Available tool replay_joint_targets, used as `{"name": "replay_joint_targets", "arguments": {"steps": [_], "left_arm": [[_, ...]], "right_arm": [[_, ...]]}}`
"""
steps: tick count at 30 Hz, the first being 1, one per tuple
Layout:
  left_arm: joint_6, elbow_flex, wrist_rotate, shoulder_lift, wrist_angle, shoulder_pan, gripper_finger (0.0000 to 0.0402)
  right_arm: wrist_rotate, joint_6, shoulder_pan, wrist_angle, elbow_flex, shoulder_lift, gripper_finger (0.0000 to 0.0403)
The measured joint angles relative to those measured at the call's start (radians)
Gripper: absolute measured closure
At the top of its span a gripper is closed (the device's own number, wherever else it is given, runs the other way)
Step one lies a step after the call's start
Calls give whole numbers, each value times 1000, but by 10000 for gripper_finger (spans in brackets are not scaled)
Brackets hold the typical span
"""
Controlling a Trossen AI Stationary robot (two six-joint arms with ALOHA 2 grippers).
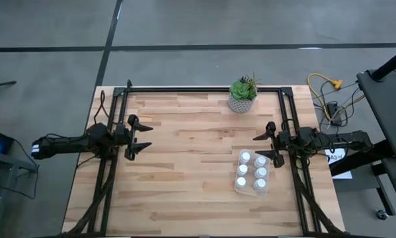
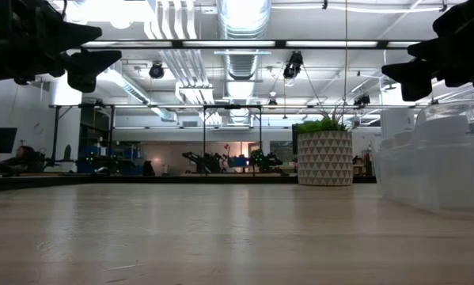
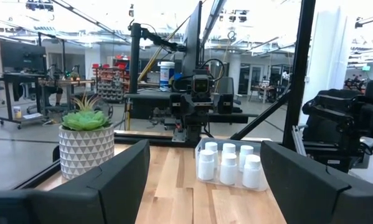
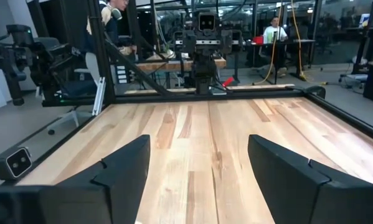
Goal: Pick and place pill bottles into a basket
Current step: Return to Home Position
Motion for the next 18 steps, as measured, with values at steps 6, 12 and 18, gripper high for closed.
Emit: {"name": "replay_joint_targets", "arguments": {"steps": [6, 12, 18], "left_arm": [[0, 0, 0, 0, 1, 0, 114], [0, 0, 0, 0, 2, 0, 114], [0, 0, 0, 0, 0, 0, 114]], "right_arm": [[0, 1, 0, 0, 0, 0, 136], [0, 1, 0, 0, 0, 0, 139], [0, 1, 0, 0, 0, 0, 147]]}}
